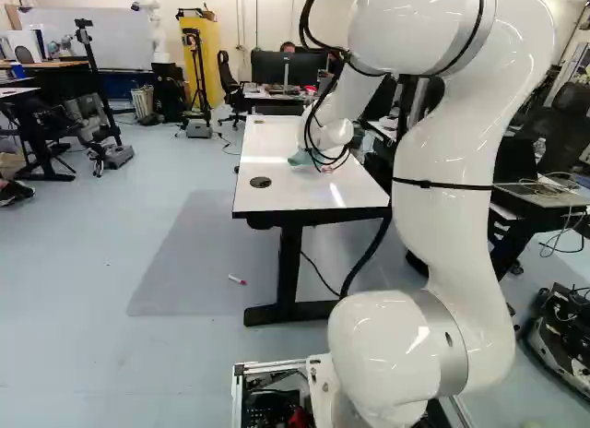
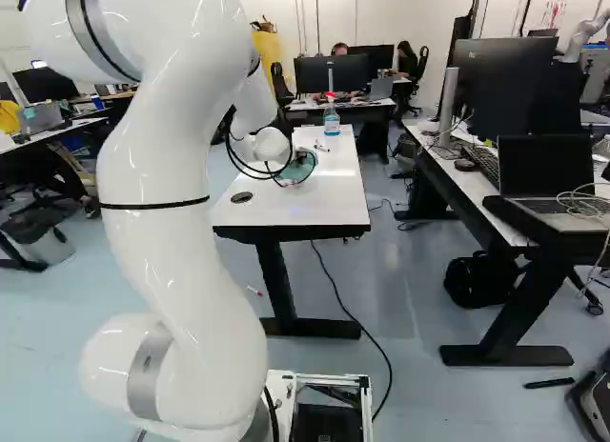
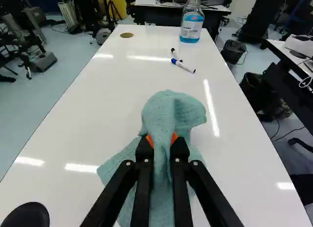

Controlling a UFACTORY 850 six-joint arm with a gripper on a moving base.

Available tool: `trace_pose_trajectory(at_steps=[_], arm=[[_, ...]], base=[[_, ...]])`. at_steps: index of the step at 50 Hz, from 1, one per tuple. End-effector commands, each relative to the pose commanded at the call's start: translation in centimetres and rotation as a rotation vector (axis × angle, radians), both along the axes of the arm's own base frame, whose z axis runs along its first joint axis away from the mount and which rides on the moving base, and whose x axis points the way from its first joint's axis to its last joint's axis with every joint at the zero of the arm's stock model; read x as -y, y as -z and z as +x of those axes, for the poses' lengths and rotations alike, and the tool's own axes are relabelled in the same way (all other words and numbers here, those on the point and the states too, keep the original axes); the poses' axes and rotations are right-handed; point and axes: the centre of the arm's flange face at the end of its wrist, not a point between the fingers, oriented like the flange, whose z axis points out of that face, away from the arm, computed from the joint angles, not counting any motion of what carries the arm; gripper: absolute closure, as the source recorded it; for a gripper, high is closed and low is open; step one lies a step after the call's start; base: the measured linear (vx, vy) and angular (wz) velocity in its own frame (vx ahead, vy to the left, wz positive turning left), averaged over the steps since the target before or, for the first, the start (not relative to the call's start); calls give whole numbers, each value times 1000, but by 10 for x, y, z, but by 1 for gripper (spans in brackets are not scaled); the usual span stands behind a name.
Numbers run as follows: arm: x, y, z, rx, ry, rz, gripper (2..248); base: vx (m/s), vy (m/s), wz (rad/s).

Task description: Clean the table with the green towel

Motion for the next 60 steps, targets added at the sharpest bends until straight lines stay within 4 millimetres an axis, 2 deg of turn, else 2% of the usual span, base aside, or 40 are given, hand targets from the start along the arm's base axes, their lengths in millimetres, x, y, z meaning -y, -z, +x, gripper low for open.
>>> trace_pose_trajectory(at_steps=[35,60], arm=[[-1,40,8,-41,-24,-11,206],[-1,41,8,-47,-23,-11,206]], base=[[0,0,0],[0,0,0]])
